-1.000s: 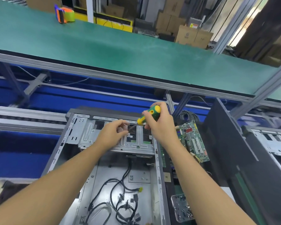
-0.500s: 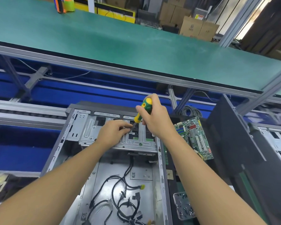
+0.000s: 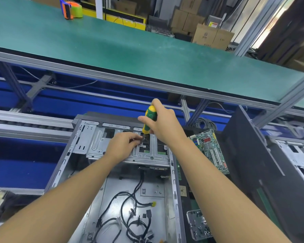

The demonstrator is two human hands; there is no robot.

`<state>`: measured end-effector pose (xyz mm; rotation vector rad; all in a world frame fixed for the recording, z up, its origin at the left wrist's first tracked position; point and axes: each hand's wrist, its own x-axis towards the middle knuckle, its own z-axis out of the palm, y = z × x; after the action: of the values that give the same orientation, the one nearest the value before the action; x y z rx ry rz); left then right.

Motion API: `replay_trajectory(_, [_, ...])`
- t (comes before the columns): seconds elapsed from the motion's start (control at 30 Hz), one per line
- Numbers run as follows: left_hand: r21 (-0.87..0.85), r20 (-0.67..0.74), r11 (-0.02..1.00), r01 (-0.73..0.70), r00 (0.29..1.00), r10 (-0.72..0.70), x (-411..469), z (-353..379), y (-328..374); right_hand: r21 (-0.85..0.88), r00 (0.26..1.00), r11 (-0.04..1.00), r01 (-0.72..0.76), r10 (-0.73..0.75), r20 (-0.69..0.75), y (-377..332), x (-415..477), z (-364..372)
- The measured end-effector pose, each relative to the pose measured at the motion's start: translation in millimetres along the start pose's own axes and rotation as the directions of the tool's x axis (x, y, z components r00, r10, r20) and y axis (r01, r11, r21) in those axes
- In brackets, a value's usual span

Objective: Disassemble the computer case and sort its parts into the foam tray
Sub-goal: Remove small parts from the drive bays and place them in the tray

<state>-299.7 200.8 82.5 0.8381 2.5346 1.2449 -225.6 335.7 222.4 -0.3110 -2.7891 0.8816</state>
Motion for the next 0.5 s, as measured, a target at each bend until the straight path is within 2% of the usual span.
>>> replay_trajectory(0.23, [-0.025, -0.004, 1.000, 0.018, 1.000, -0.018, -0.5, -0.7, 1.4, -0.095, 1.000, 0.995, 0.026, -0.024, 0.020, 0.4, 5.0, -3.1])
replay_trajectory(0.3, [-0.035, -0.008, 0.999, 0.029, 1.000, -0.029, -1.0, -1.4, 1.9, -0.171, 0.999, 0.984, 0.046, -0.041, 0.030, -1.3, 5.1, 3.1])
replay_trajectory(0.43, [-0.077, -0.005, 0.997, 0.012, 1.000, -0.013, -3.2, -3.2, 3.7, -0.437, 0.991, 0.897, -0.060, 0.000, -0.137, -1.7, 13.2, -0.7])
replay_trajectory(0.5, [-0.076, -0.008, 0.997, 0.018, 1.000, -0.019, -4.2, -3.6, 5.2, -0.447, 0.997, 0.894, -0.034, -0.002, -0.078, -2.7, 15.9, -2.1])
